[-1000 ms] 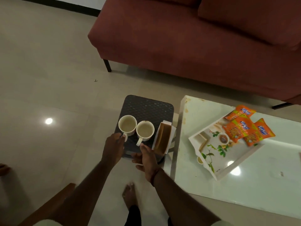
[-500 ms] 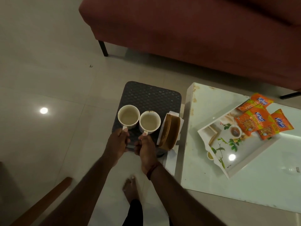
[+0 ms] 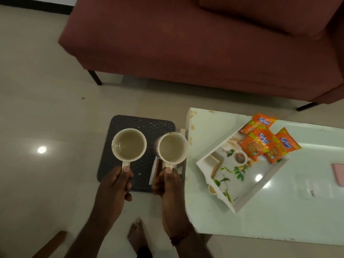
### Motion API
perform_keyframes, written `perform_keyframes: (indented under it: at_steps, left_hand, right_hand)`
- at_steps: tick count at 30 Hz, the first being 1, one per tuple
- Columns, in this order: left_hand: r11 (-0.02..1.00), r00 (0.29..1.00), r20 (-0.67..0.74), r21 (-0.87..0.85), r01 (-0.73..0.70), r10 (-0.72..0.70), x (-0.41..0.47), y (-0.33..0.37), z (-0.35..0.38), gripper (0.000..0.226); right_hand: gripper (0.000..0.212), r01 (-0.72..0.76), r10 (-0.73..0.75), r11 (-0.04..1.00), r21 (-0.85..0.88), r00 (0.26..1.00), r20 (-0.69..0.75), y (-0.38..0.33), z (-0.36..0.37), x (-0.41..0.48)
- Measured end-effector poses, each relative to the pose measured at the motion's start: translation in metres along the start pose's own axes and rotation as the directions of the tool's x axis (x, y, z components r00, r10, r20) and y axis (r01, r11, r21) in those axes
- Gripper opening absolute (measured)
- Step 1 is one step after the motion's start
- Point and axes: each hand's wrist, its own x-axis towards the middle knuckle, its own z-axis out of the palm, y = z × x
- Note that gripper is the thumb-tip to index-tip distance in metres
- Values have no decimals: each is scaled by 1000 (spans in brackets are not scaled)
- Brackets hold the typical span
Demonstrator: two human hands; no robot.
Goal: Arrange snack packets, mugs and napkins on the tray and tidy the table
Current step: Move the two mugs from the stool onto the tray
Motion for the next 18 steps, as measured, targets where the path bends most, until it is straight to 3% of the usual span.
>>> perform_keyframes:
  at_steps: [5, 9, 18]
  left_hand:
    - [998, 988, 155, -46, 30, -23, -4, 15, 99, 34]
    - [999, 969, 243, 24, 29, -34, 6, 4, 181, 35]
    - [967, 864, 485, 256, 9, -136, 51, -41, 321, 35]
  right_hand:
    - [35, 27, -20, 998, 51, 991, -131, -26, -97, 21]
    - [37, -18, 21, 1000, 15, 970, -244, -28, -183, 43]
    - [34, -215, 287, 951, 221, 881, -376, 2, -294, 88]
